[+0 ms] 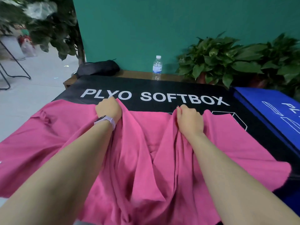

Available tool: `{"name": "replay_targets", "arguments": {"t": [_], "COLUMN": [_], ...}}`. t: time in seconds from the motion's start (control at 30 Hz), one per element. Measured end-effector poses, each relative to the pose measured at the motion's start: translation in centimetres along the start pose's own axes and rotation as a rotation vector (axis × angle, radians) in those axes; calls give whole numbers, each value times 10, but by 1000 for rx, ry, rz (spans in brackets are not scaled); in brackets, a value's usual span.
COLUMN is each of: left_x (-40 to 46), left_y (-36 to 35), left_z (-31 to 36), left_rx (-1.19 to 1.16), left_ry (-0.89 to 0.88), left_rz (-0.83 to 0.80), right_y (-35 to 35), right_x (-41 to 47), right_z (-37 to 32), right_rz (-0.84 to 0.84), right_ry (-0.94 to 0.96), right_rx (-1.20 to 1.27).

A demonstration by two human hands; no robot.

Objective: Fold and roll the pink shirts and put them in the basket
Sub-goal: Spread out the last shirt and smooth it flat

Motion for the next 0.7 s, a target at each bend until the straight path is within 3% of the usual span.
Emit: {"name": "replay_targets", "arguments": {"t": [0.3,0.4,0.57,0.7], "left_x": [-8,-10,-12,-12], "left_y": [3,4,13,13], "left_z": [2,1,5,4], "left_rx": [-79,-107,-35,-97], "left_ry": [-29,-42,-259,-230], "left_rz": [62,122,359,430], "right_y": [16,43,42,32], "right_x": [21,41,36,12], "right_z": [29,63,95,123], "right_rz": [6,35,-125,-71], "right_ry": [15,-78,-258,-392], "right_rx": [-271,-342,-230,-40]}}
Point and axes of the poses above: each hand's wrist, its own x-axis towards the middle knuckle, its own y-axis out of the back of the hand, z = x × y, the point moved 3 cm from there along x, towards the middle knuckle, and after that the axes turned 6 degrees about -y, right-handed, at the moved point
